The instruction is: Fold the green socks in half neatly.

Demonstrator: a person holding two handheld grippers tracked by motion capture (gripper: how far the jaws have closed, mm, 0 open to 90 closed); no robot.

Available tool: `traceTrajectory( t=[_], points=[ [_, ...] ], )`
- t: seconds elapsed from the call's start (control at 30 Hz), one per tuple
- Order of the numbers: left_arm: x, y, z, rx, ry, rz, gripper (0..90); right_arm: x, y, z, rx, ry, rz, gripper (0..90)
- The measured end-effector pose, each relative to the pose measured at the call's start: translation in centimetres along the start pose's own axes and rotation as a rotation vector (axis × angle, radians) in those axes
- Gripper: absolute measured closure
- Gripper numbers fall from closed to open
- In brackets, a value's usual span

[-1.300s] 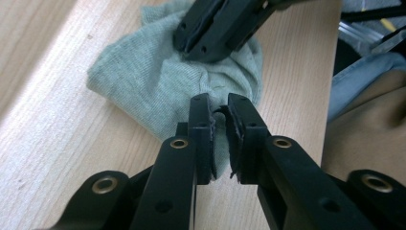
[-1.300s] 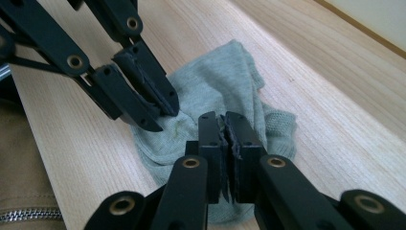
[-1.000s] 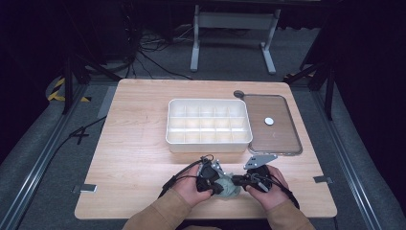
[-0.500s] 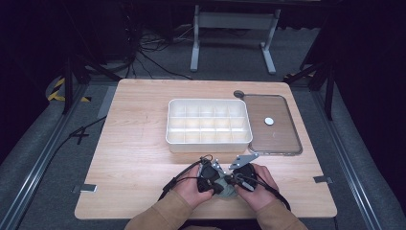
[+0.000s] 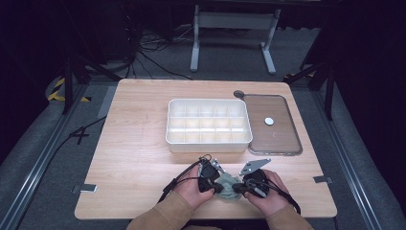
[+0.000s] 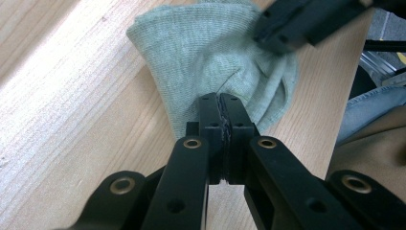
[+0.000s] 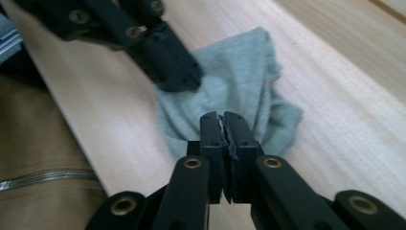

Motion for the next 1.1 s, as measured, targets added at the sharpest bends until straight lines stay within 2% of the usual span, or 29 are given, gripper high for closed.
traceTrajectory(
  t=[0.13, 0.17, 0.2, 0.23, 0.27, 0.3, 0.4, 0.5, 0.6, 0.67, 0.77, 0.83, 0.9, 0.97, 1.03, 1.1],
  points=[
    [0.0, 0.0, 0.0, -0.006, 0.001, 0.002, 89.3, 0.2, 0.4, 0.7, 0.024, -0.013, 0.002, 89.5],
    [-0.1, -0.1, 0.1, -0.003, -0.002, 0.004, 89.3, 0.1, 0.3, 0.7, 0.031, -0.017, 0.008, 89.7],
    [-0.2, -0.1, 0.1, 0.000, -0.004, 0.006, 89.4, -0.2, 0.2, 0.9, 0.046, -0.033, 0.036, 89.7],
    [-0.2, -0.1, 0.1, 0.000, -0.004, 0.006, 89.4, -0.2, 0.2, 0.9, 0.046, -0.033, 0.036, 89.7],
    [-0.3, -0.1, 0.2, 0.003, -0.005, 0.011, 89.4, -0.7, 0.2, 1.1, 0.068, -0.067, 0.094, 89.7],
    [-0.3, -0.2, 0.2, 0.022, 0.007, 0.009, 89.4, -1.2, 0.4, 1.5, 0.104, -0.083, 0.131, 89.8],
    [-0.6, -0.2, 0.2, 0.028, -0.004, 0.037, 88.7, -1.6, 0.7, 1.5, 0.078, -0.075, 0.110, 89.7],
    [-0.6, -0.2, 0.2, 0.028, -0.009, 0.039, 88.6, -1.6, 0.6, 1.3, 0.063, -0.071, 0.109, 89.7],
    [-0.7, -0.1, 0.2, 0.026, -0.017, 0.031, 88.8, -1.3, -0.3, 0.5, -0.001, -0.050, 0.094, 89.7],
    [-0.7, -0.1, 0.2, 0.025, -0.021, 0.028, 88.8, -0.8, -1.1, -0.5, -0.065, -0.045, 0.084, 89.7],
    [-0.7, -0.1, 0.2, 0.023, -0.025, 0.027, 88.8, 0.7, -1.0, -1.6, -0.133, -0.047, 0.045, 89.8],
    [-0.6, -0.1, 0.2, 0.020, -0.026, 0.026, 88.9, 1.0, -0.7, -1.7, -0.134, -0.048, 0.033, 89.7],
    [-0.6, -0.1, 0.2, 0.019, -0.028, 0.030, 88.9, 1.1, 0.3, -1.2, -0.088, -0.056, 0.042, 89.6],
    [-0.6, -0.2, 0.3, 0.018, -0.042, 0.033, 88.9, 0.4, 1.0, -0.2, -0.039, -0.037, 0.058, 89.8],
    [-0.6, -0.2, 0.3, 0.019, -0.042, 0.039, 88.9, 0.0, 1.1, 0.3, -0.058, 0.000, 0.030, 90.0],
    [-0.5, -0.3, 0.2, 0.020, -0.040, 0.055, 88.8, -0.1, 1.1, 0.4, -0.049, -0.006, 0.029, 90.0]
  ],
)
Point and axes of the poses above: each handheld gripper's, and its own axes: y roughly forward along the jaws, z roughly out of its underside, x roughly to its left, the point moved 6 cm from there along y, roughly forward along the jaws, and after that the axes turned 9 degrees about -x, right-handed, at the moved point
